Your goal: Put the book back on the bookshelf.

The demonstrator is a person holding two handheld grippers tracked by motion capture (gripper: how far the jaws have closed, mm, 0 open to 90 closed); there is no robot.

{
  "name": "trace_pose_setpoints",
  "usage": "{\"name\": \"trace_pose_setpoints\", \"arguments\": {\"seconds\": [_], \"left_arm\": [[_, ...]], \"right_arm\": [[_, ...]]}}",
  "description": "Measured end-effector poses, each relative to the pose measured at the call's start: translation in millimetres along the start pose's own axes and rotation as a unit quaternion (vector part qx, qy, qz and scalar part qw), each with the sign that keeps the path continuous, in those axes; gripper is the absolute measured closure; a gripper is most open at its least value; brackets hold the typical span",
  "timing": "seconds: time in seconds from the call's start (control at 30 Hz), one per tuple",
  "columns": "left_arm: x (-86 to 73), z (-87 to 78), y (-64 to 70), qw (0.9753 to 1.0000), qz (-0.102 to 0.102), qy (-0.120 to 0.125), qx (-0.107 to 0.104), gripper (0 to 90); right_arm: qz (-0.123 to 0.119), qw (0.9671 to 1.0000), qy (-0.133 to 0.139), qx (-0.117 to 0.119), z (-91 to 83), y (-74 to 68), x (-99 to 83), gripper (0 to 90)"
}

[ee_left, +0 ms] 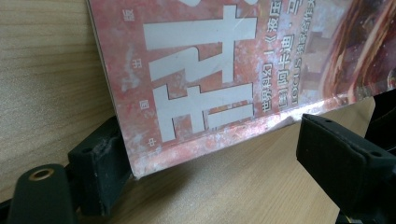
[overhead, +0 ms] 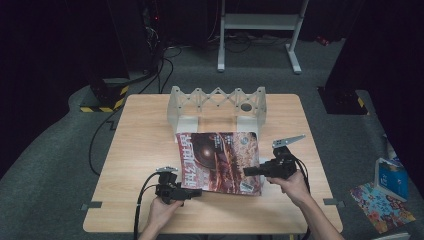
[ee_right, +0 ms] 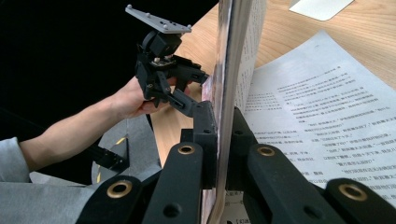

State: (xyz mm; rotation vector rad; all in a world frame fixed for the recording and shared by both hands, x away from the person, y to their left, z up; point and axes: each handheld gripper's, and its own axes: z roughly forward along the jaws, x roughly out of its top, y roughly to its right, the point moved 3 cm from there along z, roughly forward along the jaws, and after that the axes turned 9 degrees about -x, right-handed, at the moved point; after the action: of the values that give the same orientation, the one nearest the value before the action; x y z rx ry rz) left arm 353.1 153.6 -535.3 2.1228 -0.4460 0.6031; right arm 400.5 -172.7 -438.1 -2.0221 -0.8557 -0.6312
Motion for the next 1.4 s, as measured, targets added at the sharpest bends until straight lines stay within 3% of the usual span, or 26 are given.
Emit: {"name": "trace_pose_setpoints", "arguments": {"seconds": [0.17, 0.47, 0.67, 1.03, 1.13, 1.4], "left_arm": [[1.0, -0.6, -0.8, 0.9999, -0.014, 0.001, -0.003, 17.7], [1.0, -2.0, -1.9, 0.9992, -0.039, -0.005, 0.003, 33.5], [-1.7, -4.1, -4.0, 0.9990, -0.045, 0.001, -0.002, 41.1], [-7.4, -10.1, -7.3, 0.9990, -0.046, 0.002, 0.002, 51.9], [-9.0, -11.1, -7.5, 0.9994, -0.033, -0.007, 0.004, 56.4], [-11.1, -11.8, -9.0, 0.9992, -0.037, -0.015, -0.007, 63.0]], "right_arm": [[0.002, 1.0000, -0.003, 0.001, -0.1, 1.6, -2.0, 86.6], [0.009, 0.9990, -0.030, -0.031, 1.3, 14.4, -14.2, 86.6], [0.013, 0.9963, -0.057, -0.064, 9.7, 26.3, -25.6, 86.6], [0.018, 0.9924, -0.070, -0.099, 24.1, 41.7, -35.7, 86.6], [0.011, 0.9891, -0.078, -0.125, 28.4, 45.0, -38.4, 86.5], [0.004, 0.9826, -0.097, -0.159, 34.8, 48.5, -41.9, 86.5]]}}
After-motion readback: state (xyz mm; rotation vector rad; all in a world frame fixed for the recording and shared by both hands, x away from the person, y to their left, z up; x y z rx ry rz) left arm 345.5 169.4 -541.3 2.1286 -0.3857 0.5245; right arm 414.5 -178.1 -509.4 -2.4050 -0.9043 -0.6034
